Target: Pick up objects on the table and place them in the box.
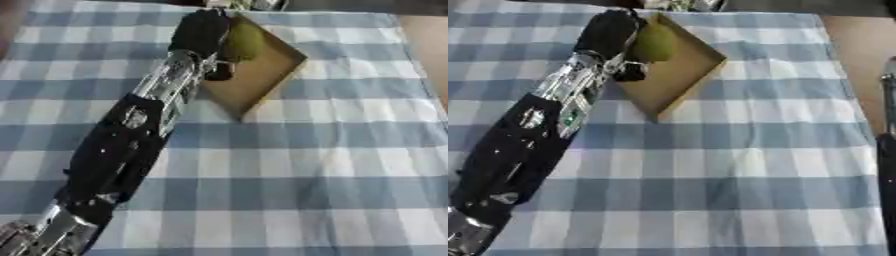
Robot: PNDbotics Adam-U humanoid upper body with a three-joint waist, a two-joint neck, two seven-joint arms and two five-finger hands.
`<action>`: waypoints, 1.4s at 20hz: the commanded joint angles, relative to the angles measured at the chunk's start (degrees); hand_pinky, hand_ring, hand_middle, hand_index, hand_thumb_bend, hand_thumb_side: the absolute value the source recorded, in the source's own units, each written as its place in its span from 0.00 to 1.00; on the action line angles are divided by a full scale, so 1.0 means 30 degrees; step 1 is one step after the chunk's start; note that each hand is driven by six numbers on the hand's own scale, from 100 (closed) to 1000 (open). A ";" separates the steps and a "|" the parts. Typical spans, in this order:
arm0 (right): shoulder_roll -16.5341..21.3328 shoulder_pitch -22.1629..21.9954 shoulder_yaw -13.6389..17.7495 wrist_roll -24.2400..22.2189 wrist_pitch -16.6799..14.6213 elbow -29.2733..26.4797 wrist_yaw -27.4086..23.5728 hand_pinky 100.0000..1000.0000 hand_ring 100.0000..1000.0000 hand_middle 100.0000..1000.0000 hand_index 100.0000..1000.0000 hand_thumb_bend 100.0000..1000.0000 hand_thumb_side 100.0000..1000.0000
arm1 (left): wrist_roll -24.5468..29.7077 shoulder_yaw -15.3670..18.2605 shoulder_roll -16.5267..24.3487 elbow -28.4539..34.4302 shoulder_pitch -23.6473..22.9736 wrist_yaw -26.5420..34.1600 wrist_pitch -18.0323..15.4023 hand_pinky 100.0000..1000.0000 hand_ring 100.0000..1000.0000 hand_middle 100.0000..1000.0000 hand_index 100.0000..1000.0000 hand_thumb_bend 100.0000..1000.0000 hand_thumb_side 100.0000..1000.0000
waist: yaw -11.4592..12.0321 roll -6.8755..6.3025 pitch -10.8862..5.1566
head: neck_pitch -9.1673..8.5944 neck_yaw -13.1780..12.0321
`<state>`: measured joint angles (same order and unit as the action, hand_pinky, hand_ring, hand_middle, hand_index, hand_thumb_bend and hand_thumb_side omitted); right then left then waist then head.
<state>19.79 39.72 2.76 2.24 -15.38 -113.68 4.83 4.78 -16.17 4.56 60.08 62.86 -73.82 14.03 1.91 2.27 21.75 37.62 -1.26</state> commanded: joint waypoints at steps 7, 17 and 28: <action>0.0182 0.0138 0.0056 -0.0104 0.0041 -0.0304 -0.0183 0.86 0.90 0.60 0.82 0.00 0.47 | -0.0518 0.0133 -0.0184 -0.0605 0.0222 0.0910 -0.0435 0.87 0.83 0.81 0.93 0.29 0.39 | -0.0035 0.0023 -0.0393 | -0.0298 -0.0082; 0.0205 0.0015 0.0022 -0.0134 0.0087 -0.0304 -0.0227 0.86 0.90 0.60 0.82 0.00 0.47 | -0.0328 0.0021 -0.0058 0.0352 0.0246 -0.0144 0.1428 0.93 0.91 0.85 0.97 0.62 0.54 | -0.0011 0.0019 -0.0488 | -0.0351 -0.0109; 0.0690 -0.0102 0.0189 0.0046 0.0085 -0.0304 -0.0008 0.85 0.89 0.61 0.82 0.00 0.47 | -0.1890 -0.0721 0.1960 0.8300 -0.0723 0.4428 0.1508 0.79 0.80 0.75 0.87 0.08 0.42 | 0.0568 -0.0096 -0.0743 | 0.0002 0.0460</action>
<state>20.17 38.78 2.82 2.11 -15.13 -113.68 4.51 0.12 -18.24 8.30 79.77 59.74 -63.19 18.70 3.83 1.99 21.21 37.49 -0.28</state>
